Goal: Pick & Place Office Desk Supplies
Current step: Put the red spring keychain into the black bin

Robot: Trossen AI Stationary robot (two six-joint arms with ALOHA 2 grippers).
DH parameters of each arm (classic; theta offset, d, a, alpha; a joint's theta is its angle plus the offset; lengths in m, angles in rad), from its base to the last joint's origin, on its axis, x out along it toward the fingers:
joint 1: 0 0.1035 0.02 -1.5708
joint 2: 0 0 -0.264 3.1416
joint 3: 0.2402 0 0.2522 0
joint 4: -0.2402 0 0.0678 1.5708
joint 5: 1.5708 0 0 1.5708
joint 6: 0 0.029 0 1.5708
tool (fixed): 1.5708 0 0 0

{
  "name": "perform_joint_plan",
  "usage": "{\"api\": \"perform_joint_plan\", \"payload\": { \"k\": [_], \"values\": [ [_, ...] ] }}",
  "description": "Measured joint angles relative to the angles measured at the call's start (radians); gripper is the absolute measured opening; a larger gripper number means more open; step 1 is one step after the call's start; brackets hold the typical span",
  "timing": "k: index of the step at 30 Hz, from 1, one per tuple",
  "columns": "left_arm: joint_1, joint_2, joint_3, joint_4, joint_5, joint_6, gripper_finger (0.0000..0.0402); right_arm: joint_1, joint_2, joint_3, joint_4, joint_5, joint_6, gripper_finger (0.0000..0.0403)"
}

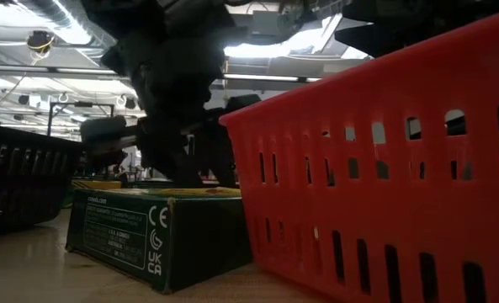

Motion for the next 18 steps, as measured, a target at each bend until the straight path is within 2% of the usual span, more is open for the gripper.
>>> {"api": "perform_joint_plan", "payload": {
  "k": [4, 14, 18],
  "values": [
    [-0.014, 0.034, 0.04, -0.081, 0.0, 0.031, 0.012, 0.0, 0.0, 0.0, -0.004, 0.0, 0.0, 0.0219],
    [-0.056, 0.017, 0.044, -0.091, -0.014, 0.05, 0.012, -0.013, 0.0, 0.0, -0.025, 0.0, 0.0, 0.0219],
    [-0.079, 0.017, 0.044, -0.084, -0.108, 0.09, 0.012, -0.026, 0.0, 0.0, -0.026, 0.0, -0.001, 0.0219]
  ]
}}
